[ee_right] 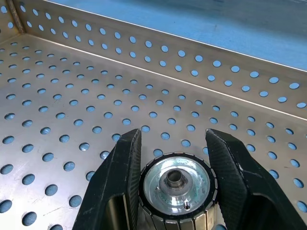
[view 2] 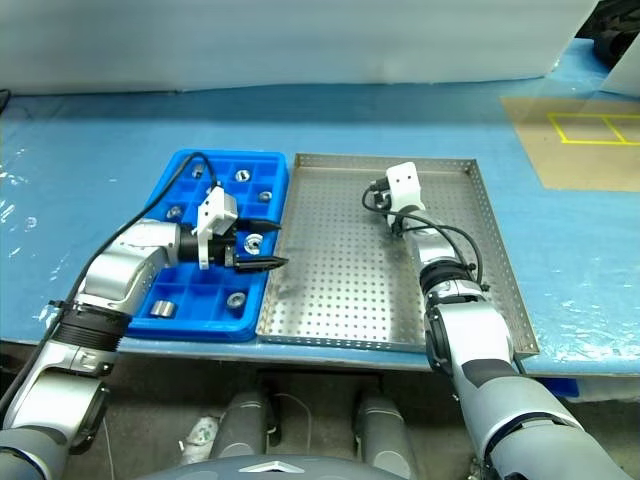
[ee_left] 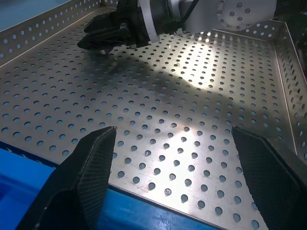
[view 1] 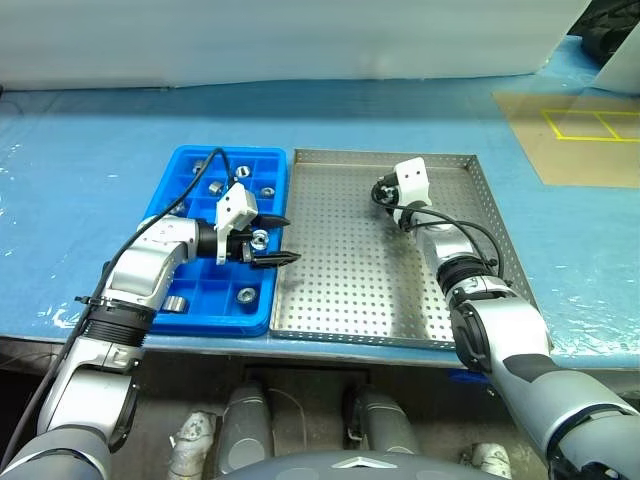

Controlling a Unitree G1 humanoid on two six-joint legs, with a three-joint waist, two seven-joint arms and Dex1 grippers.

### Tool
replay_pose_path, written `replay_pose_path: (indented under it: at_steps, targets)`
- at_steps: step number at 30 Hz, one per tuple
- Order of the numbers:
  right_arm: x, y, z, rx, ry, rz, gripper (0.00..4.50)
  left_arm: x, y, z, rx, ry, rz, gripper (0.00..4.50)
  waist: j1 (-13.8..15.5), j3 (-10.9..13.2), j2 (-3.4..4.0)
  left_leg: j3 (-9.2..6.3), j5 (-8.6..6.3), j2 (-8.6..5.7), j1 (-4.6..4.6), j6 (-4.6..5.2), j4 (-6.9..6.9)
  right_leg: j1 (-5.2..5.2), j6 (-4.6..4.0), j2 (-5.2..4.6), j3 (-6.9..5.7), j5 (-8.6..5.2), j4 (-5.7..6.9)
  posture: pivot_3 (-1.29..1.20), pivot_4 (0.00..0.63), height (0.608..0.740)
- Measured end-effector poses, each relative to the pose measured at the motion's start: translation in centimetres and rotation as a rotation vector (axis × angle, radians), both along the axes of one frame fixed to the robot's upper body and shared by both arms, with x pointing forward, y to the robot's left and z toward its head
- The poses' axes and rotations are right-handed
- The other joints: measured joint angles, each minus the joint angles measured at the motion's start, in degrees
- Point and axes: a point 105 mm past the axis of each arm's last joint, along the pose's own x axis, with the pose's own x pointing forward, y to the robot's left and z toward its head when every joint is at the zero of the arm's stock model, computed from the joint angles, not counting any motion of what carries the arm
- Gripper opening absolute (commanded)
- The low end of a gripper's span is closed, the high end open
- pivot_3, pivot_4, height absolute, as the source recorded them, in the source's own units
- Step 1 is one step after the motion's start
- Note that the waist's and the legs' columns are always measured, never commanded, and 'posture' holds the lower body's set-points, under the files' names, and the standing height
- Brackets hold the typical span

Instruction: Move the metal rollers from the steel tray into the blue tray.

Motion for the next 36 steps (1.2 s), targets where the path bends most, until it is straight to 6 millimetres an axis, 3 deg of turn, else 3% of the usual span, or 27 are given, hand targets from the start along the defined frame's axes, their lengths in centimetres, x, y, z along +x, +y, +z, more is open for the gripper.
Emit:
replay_pose_path:
  at_steps: [6,9,11,14,16,22,27,32,36]
  targets:
    - [-0.1,0.3,0.1,0.005,-0.006,0.026,1.68,0.3,0.9,0.5,0.008,-0.014,0.03,4.08,-0.05,0.0,0.0,0.01,0.0,0.03,0.0,-0.01,-0.01,-0.01,0.0,0.02,0.01,0.0,0.0,-0.11,0.15,0.74]
    - [-0.6,1.9,0.4,0.014,-0.013,0.117,1.68,1.2,3.0,2.5,-0.005,-0.062,0.098,4.08,-0.13,0.02,0.02,0.01,0.02,0.05,-0.01,-0.03,-0.06,-0.05,0.0,0.07,0.01,0.0,-0.01,-0.09,0.15,0.74]
    - [-1.0,3.8,1.6,0.029,-0.037,0.222,1.68,1.3,4.5,3.6,-0.005,-0.082,0.135,4.08,-0.27,0.03,0.02,0.03,0.01,0.06,-0.05,-0.02,-0.11,-0.13,-0.01,0.08,0.03,0.0,-0.05,-0.07,0.15,0.74]
    - [-2.7,8.7,5.6,0.061,-0.114,0.487,1.68,0.2,7.7,4.3,0.056,-0.098,0.197,4.08,-0.71,0.03,0.02,0.04,0.01,0.09,-0.03,-0.03,-0.34,-0.2,-0.06,0.13,0.01,-0.04,-0.07,0.01,0.15,0.74]
    - [-3.4,10.3,6.9,0.073,-0.13,0.567,1.68,-0.5,8.4,4.0,0.066,-0.087,0.211,4.08,0.17,0.03,0.02,0.03,0.01,0.11,-0.04,-0.04,-0.45,-0.2,-0.14,0.13,-0.08,-0.09,-0.1,0.05,0.15,0.74]
    - [-6.1,16.3,6.7,0.108,-0.054,0.834,1.68,-3.0,10.5,3.7,0.067,-0.056,0.311,4.08,2.04,0.06,-0.03,0.0,0.01,0.4,-0.19,-0.06,-0.46,-0.29,-0.17,0.1,-0.19,-0.11,-0.17,0.21,0.15,0.74]
    - [-9.3,21.9,8.3,0.179,-0.022,1.095,1.68,-6.2,12.4,4.1,0.064,-0.049,0.427,4.08,3.34,0.07,-0.03,-0.08,-0.02,0.55,-0.16,-0.04,-0.61,-0.31,-0.34,0.11,-0.28,-0.22,-0.17,0.35,0.15,0.74]
    - [-12.0,24.9,7.3,0.17,0.035,1.261,1.68,-8.8,13.6,4.0,0.076,-0.024,0.518,4.08,5.88,0.12,-0.05,-0.12,0.07,0.56,-0.1,-0.18,-0.93,-0.33,-0.4,0.11,-0.31,-0.29,-0.22,0.42,0.15,0.74]
    - [-13.4,25.4,5.9,0.113,0.071,1.348,1.68,-9.9,13.7,3.7,0.062,-0.01,0.56,4.08,7.92,0.11,-0.07,-0.2,0.08,0.54,-0.02,-0.21,-0.98,-0.29,-0.38,0.11,-0.28,-0.31,-0.24,0.43,0.15,0.74]
